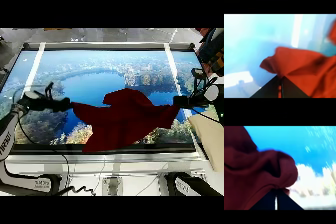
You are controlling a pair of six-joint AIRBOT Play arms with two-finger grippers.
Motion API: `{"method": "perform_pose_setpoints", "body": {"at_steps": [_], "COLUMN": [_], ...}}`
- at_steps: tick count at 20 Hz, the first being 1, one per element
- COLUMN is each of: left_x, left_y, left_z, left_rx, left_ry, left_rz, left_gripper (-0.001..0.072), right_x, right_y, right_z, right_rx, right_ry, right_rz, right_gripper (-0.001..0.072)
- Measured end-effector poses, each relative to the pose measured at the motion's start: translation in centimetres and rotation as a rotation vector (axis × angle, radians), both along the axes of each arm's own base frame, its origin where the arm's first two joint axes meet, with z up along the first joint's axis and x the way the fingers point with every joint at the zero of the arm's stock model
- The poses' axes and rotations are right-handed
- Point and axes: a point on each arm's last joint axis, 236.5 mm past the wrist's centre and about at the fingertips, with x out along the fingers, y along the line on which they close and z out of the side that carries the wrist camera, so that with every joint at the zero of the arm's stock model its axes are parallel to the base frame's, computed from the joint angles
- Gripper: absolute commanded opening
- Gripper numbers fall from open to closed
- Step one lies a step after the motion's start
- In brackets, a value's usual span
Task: Fold the clothes and pants, and hang the long-sleeved shirts on hangers.
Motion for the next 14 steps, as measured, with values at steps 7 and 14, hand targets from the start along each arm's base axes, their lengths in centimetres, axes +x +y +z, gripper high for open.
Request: {"method": "perform_pose_setpoints", "body": {"at_steps": [7, 14], "left_x": [5.1, -4.7], "left_y": [4.0, 9.8], "left_z": [25.0, 45.3], "left_rx": [0.097, 0.32], "left_ry": [-0.61, -1.1], "left_rz": [0.113, 0.343], "left_gripper": [0.0013, 0.0013], "right_x": [5.1, 1.9], "right_y": [-0.2, -0.8], "right_z": [10.6, 26.9], "right_rx": [-0.02, -0.101], "right_ry": [-0.344, -0.722], "right_rz": [0.004, -0.003], "right_gripper": [0.0009, 0.0009]}}
